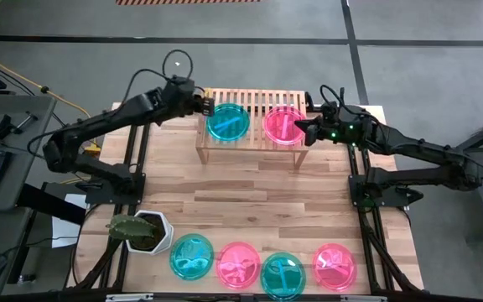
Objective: Place and stack plates onto a shelf
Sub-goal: Stack the top blue plate on the blue plate
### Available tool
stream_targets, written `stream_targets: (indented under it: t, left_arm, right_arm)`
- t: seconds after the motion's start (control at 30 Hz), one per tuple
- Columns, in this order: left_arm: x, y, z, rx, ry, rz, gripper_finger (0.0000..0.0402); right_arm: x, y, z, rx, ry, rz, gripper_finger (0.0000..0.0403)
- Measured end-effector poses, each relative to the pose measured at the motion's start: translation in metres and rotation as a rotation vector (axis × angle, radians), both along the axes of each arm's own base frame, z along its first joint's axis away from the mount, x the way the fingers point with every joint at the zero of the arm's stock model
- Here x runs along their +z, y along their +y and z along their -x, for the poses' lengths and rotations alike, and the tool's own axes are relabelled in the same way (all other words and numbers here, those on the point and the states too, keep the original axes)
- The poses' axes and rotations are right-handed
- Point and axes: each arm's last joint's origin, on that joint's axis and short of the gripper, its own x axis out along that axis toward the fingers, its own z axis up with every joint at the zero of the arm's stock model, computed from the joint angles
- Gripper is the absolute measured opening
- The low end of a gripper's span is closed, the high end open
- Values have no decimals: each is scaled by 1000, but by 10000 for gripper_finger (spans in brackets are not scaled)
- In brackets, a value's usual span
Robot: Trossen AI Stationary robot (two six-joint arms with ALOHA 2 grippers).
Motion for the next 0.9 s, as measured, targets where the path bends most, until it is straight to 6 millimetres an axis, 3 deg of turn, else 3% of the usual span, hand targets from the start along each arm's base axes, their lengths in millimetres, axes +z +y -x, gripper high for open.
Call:
stream_targets:
  t: [0.27,0.4,0.6,0.9]
  left_arm:
    - [43,-27,26,-94,-110,-170,0]
    - [62,-45,35,-140,-182,-261,0]
    - [76,-60,37,-180,-287,-315,0]
    - [78,-65,33,-205,-313,-319,0]
  right_arm:
    - [-30,-2,21,-242,329,-137,0]
    - [-34,-2,25,-301,379,-149,0]
    - [-42,-6,15,-317,411,-173,0]
    - [-54,-15,-8,-319,414,-175,0]
